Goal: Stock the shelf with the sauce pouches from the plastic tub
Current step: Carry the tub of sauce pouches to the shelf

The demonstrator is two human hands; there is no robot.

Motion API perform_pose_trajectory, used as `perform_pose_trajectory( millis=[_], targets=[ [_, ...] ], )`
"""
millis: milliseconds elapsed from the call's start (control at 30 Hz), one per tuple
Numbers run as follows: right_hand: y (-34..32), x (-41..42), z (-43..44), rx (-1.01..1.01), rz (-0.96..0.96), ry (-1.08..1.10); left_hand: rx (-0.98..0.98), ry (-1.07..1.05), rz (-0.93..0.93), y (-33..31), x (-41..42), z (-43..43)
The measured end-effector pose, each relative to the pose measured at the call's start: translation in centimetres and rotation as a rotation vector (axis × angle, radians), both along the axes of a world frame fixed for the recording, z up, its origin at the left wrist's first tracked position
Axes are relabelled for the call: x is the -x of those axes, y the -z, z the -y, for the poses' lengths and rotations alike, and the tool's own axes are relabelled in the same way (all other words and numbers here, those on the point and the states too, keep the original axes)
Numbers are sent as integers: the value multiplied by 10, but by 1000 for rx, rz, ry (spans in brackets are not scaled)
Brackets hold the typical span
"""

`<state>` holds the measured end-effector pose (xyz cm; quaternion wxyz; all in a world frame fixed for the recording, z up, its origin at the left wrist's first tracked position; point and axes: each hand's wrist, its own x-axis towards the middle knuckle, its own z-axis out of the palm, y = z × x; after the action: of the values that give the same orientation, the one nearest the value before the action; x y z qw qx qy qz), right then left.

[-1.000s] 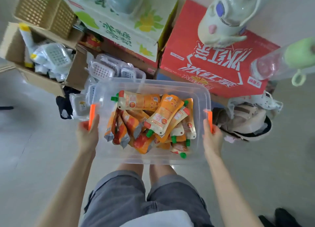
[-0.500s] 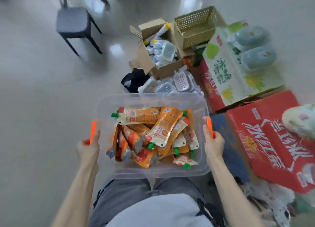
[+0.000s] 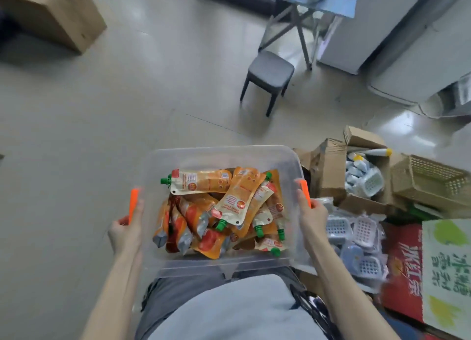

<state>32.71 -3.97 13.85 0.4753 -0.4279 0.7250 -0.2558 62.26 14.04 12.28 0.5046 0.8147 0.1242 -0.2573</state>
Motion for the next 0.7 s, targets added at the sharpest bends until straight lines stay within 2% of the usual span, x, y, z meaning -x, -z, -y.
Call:
perform_pose_trajectory(
  millis=[300,600,700],
  targets=[
    [-11,-217,88,-11,-31,-313,45,-399,-7,-8,-130,-3],
    [-12,-456,169,-25,11,-542,67,-654,-10,-7,-285,33],
    [-20,-547,191,-47,10,-684,69,-768,-7,-13,-342,42]
  ],
)
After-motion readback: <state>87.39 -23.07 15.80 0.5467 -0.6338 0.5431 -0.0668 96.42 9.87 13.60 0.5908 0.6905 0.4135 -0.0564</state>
